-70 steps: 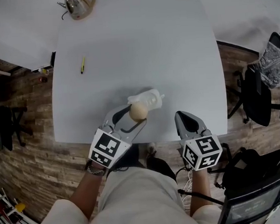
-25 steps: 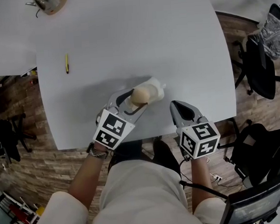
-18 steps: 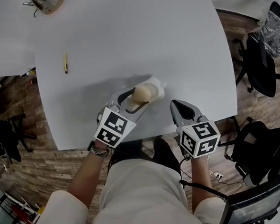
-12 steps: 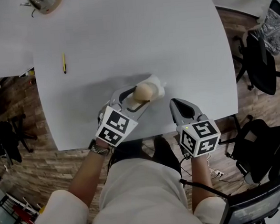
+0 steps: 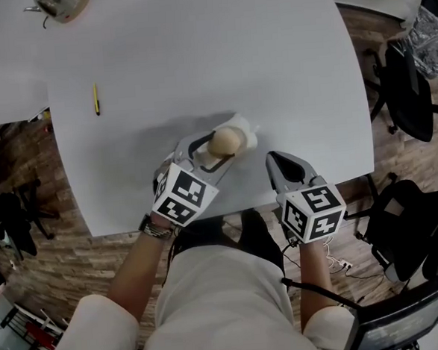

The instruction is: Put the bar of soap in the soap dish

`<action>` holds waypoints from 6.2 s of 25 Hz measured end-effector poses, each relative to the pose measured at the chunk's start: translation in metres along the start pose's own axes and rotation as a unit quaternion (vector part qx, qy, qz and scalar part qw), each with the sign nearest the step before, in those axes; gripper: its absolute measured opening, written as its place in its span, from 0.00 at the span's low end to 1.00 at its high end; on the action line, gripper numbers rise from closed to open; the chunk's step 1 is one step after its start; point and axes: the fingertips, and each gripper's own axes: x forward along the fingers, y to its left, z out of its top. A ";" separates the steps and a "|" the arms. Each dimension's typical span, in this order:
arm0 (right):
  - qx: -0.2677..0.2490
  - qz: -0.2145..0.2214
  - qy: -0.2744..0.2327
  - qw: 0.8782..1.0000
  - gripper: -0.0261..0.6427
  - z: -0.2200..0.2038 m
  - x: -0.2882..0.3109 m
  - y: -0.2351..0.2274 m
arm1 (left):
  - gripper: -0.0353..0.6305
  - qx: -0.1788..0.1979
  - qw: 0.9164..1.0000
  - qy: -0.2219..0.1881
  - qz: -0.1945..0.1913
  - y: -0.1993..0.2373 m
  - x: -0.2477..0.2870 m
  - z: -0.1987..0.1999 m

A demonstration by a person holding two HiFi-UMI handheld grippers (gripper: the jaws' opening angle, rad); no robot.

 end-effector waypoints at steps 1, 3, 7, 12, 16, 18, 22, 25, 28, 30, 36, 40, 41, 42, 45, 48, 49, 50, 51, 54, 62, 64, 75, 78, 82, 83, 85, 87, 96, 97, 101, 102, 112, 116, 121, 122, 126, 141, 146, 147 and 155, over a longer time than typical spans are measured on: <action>0.001 -0.001 0.000 1.000 0.04 0.000 0.000 0.000 | 0.46 0.004 1.000 0.002 0.000 0.000 0.001 0.000; 0.004 -0.001 0.000 1.000 0.04 0.000 0.001 -0.001 | 0.46 0.013 1.000 0.009 -0.002 0.001 0.002 -0.001; 0.010 -0.002 0.003 1.000 0.04 -0.003 0.003 -0.002 | 0.46 0.025 0.999 0.020 -0.008 0.000 0.006 -0.005; 0.013 -0.004 0.004 1.000 0.04 -0.003 0.003 -0.005 | 0.46 0.042 0.999 0.030 -0.010 -0.002 0.010 -0.007; 0.014 -0.003 0.005 1.000 0.04 -0.003 0.005 -0.006 | 0.46 0.051 0.998 0.033 -0.010 -0.001 0.012 -0.008; 0.014 -0.002 0.005 1.000 0.04 -0.003 0.006 -0.006 | 0.46 0.055 0.998 0.033 -0.009 -0.002 0.013 -0.008; 0.013 0.000 0.007 1.000 0.04 -0.005 0.006 -0.005 | 0.46 0.062 0.998 0.032 -0.010 -0.004 0.013 -0.009; 0.013 0.001 0.010 1.000 0.04 -0.006 0.007 -0.005 | 0.46 0.060 0.998 0.028 -0.008 -0.003 0.014 -0.008; 0.013 0.002 0.012 1.000 0.04 -0.008 0.007 -0.005 | 0.46 0.061 0.998 0.025 -0.005 -0.003 0.015 -0.009; 0.013 0.002 0.013 1.000 0.04 -0.009 0.006 -0.006 | 0.46 0.062 0.998 0.025 -0.006 -0.004 0.015 -0.009; 0.013 0.003 0.016 1.000 0.04 -0.008 0.008 -0.006 | 0.46 0.054 0.998 0.027 -0.017 -0.004 0.016 -0.009; 0.008 0.009 0.016 1.000 0.04 -0.006 0.008 -0.003 | 0.47 0.045 0.998 0.029 -0.022 -0.003 0.017 -0.010; 0.006 0.010 0.017 1.000 0.04 -0.006 0.007 -0.002 | 0.47 0.043 0.998 0.030 -0.024 -0.004 0.018 -0.010; 0.005 0.011 0.019 1.000 0.04 -0.006 0.007 -0.001 | 0.47 0.042 0.998 0.030 -0.025 -0.004 0.018 -0.010; 0.002 0.013 0.021 1.000 0.04 -0.007 0.006 -0.001 | 0.47 0.042 0.998 0.030 -0.024 -0.005 0.018 -0.011; 0.000 0.014 0.023 1.000 0.04 -0.006 0.005 -0.001 | 0.47 0.041 0.999 0.026 -0.022 -0.004 0.019 -0.010; -0.001 0.014 0.024 1.000 0.04 -0.005 0.005 -0.001 | 0.47 0.040 0.999 0.024 -0.021 -0.003 0.019 -0.009; -0.002 0.014 0.025 1.000 0.04 -0.005 0.005 0.000 | 0.47 0.039 0.999 0.022 -0.020 -0.002 0.019 -0.009; -0.002 0.015 0.025 1.000 0.04 -0.005 0.004 -0.001 | 0.47 0.037 0.999 0.021 -0.019 -0.002 0.019 -0.008; -0.004 0.013 0.027 1.000 0.04 -0.005 0.001 -0.003 | 0.47 0.032 0.999 0.019 -0.014 -0.001 0.020 -0.008; -0.010 0.010 0.023 1.000 0.04 -0.003 -0.007 -0.005 | 0.53 0.006 1.000 0.012 -0.007 0.000 0.019 -0.009; -0.012 0.012 0.021 1.000 0.04 -0.002 -0.009 -0.005 | 0.56 0.008 1.000 0.014 -0.006 -0.002 0.020 -0.009; -0.032 0.024 0.006 0.999 0.04 0.009 -0.018 -0.004 | 0.57 0.006 1.000 0.002 0.018 -0.011 0.008 0.000; -0.040 0.029 0.002 0.999 0.04 0.013 -0.021 -0.003 | 0.57 0.004 0.999 -0.002 0.033 -0.013 0.003 0.002; -0.050 0.036 -0.002 0.998 0.04 0.018 -0.020 -0.002 | 0.57 0.003 0.999 -0.003 0.046 -0.014 -0.002 0.004; -0.053 0.038 -0.003 0.998 0.04 0.020 -0.020 -0.001 | 0.57 0.003 0.999 -0.004 0.050 -0.014 -0.003 0.004; -0.058 0.042 -0.006 0.997 0.04 0.022 -0.020 0.000 | 0.56 0.002 0.998 -0.008 0.059 -0.012 -0.007 0.005; -0.063 0.046 -0.009 0.997 0.04 0.025 -0.021 0.001 | 0.56 -0.002 0.997 -0.013 0.070 -0.011 -0.012 0.007; -0.087 0.060 -0.022 0.994 0.04 0.037 -0.023 0.010 | 0.55 -0.021 0.995 -0.015 0.092 -0.012 -0.030 0.003; -0.088 0.061 -0.024 0.994 0.04 0.038 -0.024 0.011 | 0.55 -0.022 0.995 -0.016 0.095 -0.013 -0.032 0.003; -0.089 0.063 -0.028 0.994 0.04 0.039 -0.027 0.014 | 0.53 -0.031 0.994 -0.020 0.102 -0.014 -0.039 0.002; -0.089 0.063 -0.029 0.994 0.04 0.038 -0.028 0.014 | 0.53 -0.030 0.994 -0.023 0.103 -0.015 -0.040 0.004; -0.081 0.082 -0.055 0.992 0.04 0.048 -0.043 0.027 | 0.47 -0.030 0.992 -0.045 0.112 -0.027 -0.057 0.018; -0.074 0.094 -0.069 0.990 0.04 0.052 -0.050 0.034 | 0.42 -0.029 0.991 -0.045 0.121 -0.030 -0.063 0.020; -0.085 0.096 -0.082 0.988 0.04 0.057 -0.058 0.040 | 0.36 -0.029 0.988 -0.053 0.139 -0.033 -0.072 0.021; -0.088 0.094 -0.085 0.988 0.04 0.058 -0.060 0.040 | 0.35 -0.028 0.988 -0.055 0.143 -0.033 -0.074 0.022; -0.093 0.096 -0.096 0.986 0.04 0.062 -0.068 0.042 | 0.32 -0.027 0.986 -0.058 0.156 -0.036 -0.080 0.023; -0.127 0.108 -0.128 0.978 0.04 0.063 -0.108 0.039 | 0.28 -0.033 0.973 -0.092 0.208 -0.063 -0.099 0.037; -0.156 0.104 -0.144 0.972 0.04 0.066 -0.130 0.036 | 0.24 -0.051 0.959 -0.121 0.252 -0.075 -0.114 0.039; -0.164 0.101 -0.146 0.970 0.04 0.065 -0.134 0.035 | 0.23 -0.057 0.956 -0.127 0.259 -0.077 -0.117 0.039; -0.198 0.107 -0.161 0.961 0.04 0.067 -0.154 0.043 | 0.16 -0.079 0.935 -0.173 0.300 -0.091 -0.146 0.048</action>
